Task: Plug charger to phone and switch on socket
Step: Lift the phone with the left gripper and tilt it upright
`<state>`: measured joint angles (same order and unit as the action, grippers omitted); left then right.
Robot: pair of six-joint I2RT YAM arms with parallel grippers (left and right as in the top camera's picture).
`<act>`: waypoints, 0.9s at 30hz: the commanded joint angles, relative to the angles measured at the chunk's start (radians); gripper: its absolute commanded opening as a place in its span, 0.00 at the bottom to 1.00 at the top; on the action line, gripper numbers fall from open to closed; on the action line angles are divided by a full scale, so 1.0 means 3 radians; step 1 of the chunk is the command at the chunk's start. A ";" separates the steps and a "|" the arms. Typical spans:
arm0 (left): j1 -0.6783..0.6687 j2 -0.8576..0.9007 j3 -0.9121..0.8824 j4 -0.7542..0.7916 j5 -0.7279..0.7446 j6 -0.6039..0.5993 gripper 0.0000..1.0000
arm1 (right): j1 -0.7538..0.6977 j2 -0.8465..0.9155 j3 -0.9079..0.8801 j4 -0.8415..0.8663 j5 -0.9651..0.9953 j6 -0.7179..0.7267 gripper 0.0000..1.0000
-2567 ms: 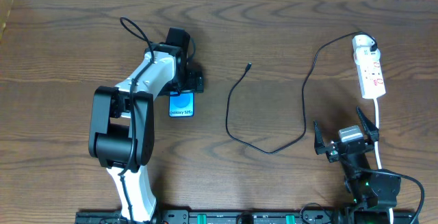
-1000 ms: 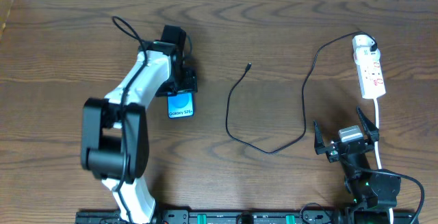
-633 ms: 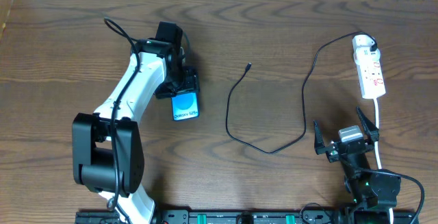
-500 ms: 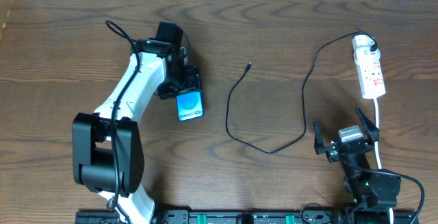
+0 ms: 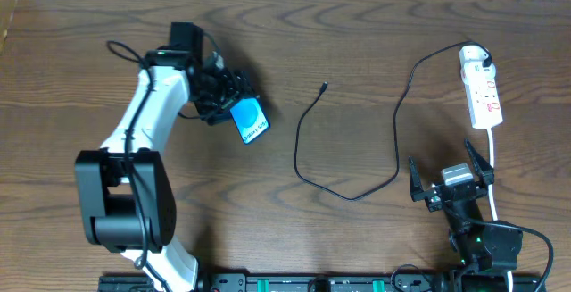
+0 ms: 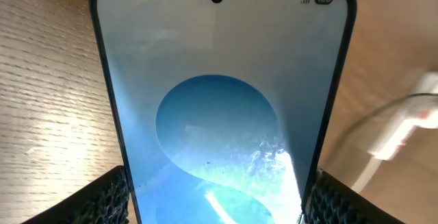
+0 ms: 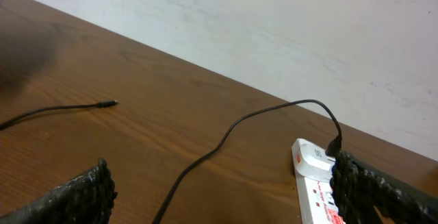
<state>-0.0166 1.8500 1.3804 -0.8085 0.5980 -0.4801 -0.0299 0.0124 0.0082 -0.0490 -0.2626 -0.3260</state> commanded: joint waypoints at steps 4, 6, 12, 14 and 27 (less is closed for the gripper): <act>0.0329 -0.0052 0.0079 0.0023 0.1102 -0.0116 0.59 | 0.0018 -0.0019 -0.0009 -0.0011 -0.0019 -0.0001 0.99; 0.0411 -0.0052 0.0079 0.0028 0.1321 -0.0116 0.59 | 0.0018 -0.0019 -0.0009 -0.0011 -0.0019 -0.0001 0.99; 0.0600 -0.0052 0.0079 0.0048 0.1815 -0.0116 0.59 | 0.0018 -0.0019 -0.0009 -0.0011 -0.0019 -0.0001 0.99; 0.0645 -0.0052 0.0079 0.0050 0.1990 -0.0134 0.59 | 0.0018 -0.0019 -0.0009 -0.0011 -0.0019 -0.0001 0.99; 0.0731 -0.0052 0.0079 0.0047 0.2159 -0.0999 0.58 | 0.0018 -0.0019 -0.0009 -0.0011 -0.0019 -0.0001 0.99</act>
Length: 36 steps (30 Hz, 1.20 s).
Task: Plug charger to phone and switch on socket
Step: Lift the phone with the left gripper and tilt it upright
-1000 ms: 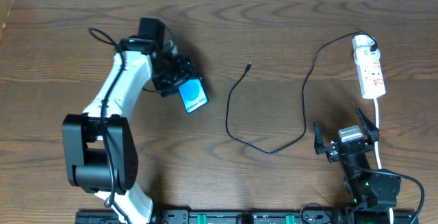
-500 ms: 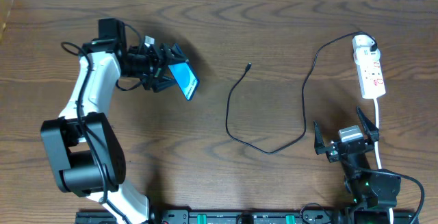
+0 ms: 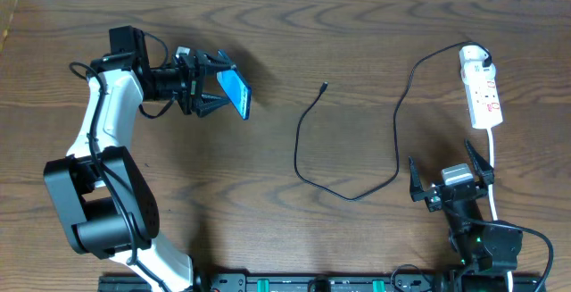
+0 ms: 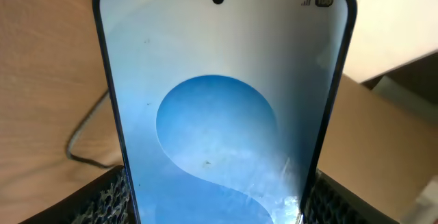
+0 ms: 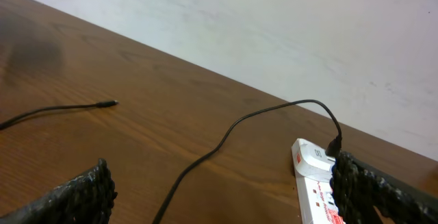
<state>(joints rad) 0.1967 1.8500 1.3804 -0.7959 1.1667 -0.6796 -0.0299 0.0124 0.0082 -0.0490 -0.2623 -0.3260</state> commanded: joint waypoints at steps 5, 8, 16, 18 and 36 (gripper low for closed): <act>0.0020 -0.0052 0.0079 0.0003 0.0526 -0.0362 0.58 | 0.0018 -0.0019 -0.0009 -0.0011 -0.0020 -0.0001 0.99; 0.0020 -0.0052 0.0079 -0.0006 0.0619 -0.0467 0.58 | 0.0018 -0.0019 -0.0009 -0.0011 -0.0020 -0.0001 0.99; 0.0020 -0.0052 0.0079 -0.0022 0.0651 -0.1102 0.58 | 0.0018 -0.0019 -0.0009 -0.0011 -0.0020 -0.0001 0.99; 0.0020 -0.0052 0.0079 -0.0023 0.0651 -0.1232 0.58 | 0.0018 -0.0019 -0.0009 -0.0011 -0.0020 -0.0001 0.99; 0.0020 -0.0052 0.0079 -0.0020 0.0646 -0.1844 0.58 | 0.0018 -0.0019 -0.0009 -0.0011 -0.0020 -0.0001 0.99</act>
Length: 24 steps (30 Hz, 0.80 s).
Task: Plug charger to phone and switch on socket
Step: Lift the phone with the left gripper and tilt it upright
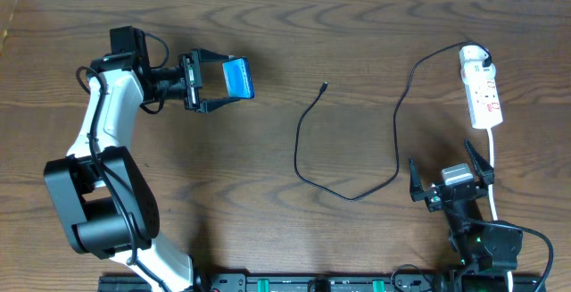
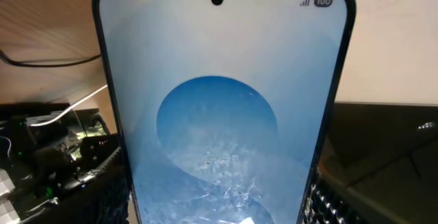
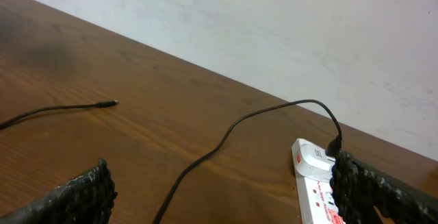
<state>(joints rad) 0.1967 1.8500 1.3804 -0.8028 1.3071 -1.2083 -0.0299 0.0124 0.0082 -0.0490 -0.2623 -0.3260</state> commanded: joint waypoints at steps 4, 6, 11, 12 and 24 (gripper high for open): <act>0.0017 -0.0052 0.0079 0.0003 0.0160 -0.0079 0.58 | 0.0018 -0.0019 -0.0009 -0.0011 -0.0020 -0.0001 0.99; 0.0017 -0.0052 0.0079 0.0004 0.0127 -0.0065 0.58 | 0.0018 -0.0019 -0.0009 -0.0011 -0.0020 0.0000 0.99; 0.0006 -0.0052 0.0079 0.0017 -0.0062 0.0230 0.58 | 0.0018 -0.0019 -0.0009 -0.0011 -0.0020 -0.0001 0.99; 0.0000 -0.0052 0.0079 0.0017 -0.0111 0.0331 0.58 | 0.0018 -0.0019 -0.0009 -0.0011 -0.0020 -0.0001 0.99; -0.0013 -0.0052 0.0079 0.0191 -0.0342 0.1291 0.58 | 0.0018 -0.0019 -0.0009 -0.0011 -0.0020 -0.0001 0.99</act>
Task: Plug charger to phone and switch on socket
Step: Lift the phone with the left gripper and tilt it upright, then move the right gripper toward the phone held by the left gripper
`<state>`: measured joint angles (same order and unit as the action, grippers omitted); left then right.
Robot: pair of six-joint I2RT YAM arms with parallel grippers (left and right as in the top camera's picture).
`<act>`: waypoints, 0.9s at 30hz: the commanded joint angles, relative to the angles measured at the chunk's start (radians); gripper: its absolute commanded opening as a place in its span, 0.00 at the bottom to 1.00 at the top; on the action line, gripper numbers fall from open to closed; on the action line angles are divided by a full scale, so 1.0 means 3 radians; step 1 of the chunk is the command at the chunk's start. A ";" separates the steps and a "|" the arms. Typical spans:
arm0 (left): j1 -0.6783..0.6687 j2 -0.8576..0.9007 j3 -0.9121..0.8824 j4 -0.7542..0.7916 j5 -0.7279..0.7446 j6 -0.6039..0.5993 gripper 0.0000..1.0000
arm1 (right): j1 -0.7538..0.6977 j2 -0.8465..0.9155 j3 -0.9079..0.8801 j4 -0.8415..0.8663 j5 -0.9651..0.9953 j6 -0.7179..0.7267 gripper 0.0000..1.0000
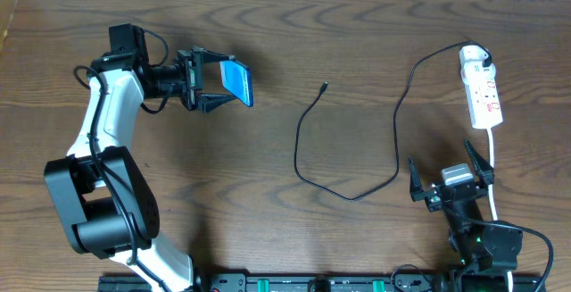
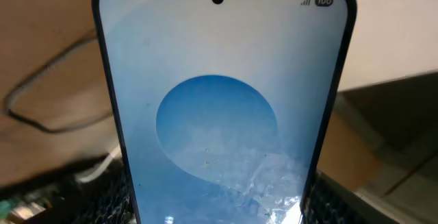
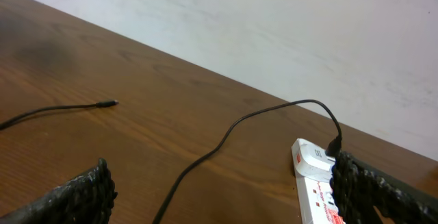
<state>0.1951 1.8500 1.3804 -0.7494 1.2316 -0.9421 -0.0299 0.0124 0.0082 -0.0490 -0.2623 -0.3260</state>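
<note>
The phone (image 1: 238, 81), its blue screen lit, is held off the table at the upper left with my left gripper (image 1: 223, 80) shut on its lower end. In the left wrist view the phone (image 2: 219, 107) fills the frame between the mesh fingers (image 2: 109, 200). The black charger cable (image 1: 357, 194) loops across the middle of the table, and its free plug tip (image 1: 324, 86) lies right of the phone. The white power strip (image 1: 482, 95) lies at the far right. My right gripper (image 1: 441, 156) stands open near the front right edge, holding nothing, with the plug tip (image 3: 109, 103) and the strip (image 3: 315, 183) ahead of it.
The brown wooden table (image 1: 268, 238) carries only the cable and the strip. A second white lead (image 1: 493, 176) runs from the strip down past my right gripper. The arm bases stand at the front edge.
The phone has turned in the left gripper, so its screen now shows more edge-on from above. Its place over the table is nearly the same. The right arm has not moved.
My left gripper held the phone low near the table's left centre. Then the arm had swung back and the phone was up at the upper left, its top toward the cable. After that the phone turned face-up, and now it is tilted. The right gripper stayed open and still.
</note>
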 commanded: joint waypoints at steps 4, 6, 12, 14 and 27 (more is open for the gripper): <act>-0.0033 -0.0052 0.0078 0.0014 -0.0493 0.0636 0.58 | 0.0018 -0.0019 -0.0009 0.0017 -0.0004 -0.0093 0.99; -0.0055 -0.0052 0.0078 0.0013 -0.0730 0.0786 0.58 | 0.0018 -0.0019 -0.0009 0.0023 -0.0018 -0.0085 0.99; -0.0158 -0.0052 0.0078 0.0027 -0.1119 0.0895 0.57 | 0.0018 -0.0019 -0.0009 0.0023 -0.0099 0.0407 0.99; -0.0189 -0.0052 0.0078 0.0042 -0.1118 0.0894 0.56 | 0.0018 -0.0019 -0.0009 0.0029 -0.0126 0.0561 0.99; -0.0226 -0.0052 0.0078 0.0048 -0.1116 0.0453 0.54 | 0.0015 0.1111 0.0496 0.0460 -0.0757 0.1272 0.99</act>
<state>0.1295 1.8500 1.3804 -0.7341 0.8825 -0.7620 -0.0303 0.2123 0.0429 0.0761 -0.4004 0.0059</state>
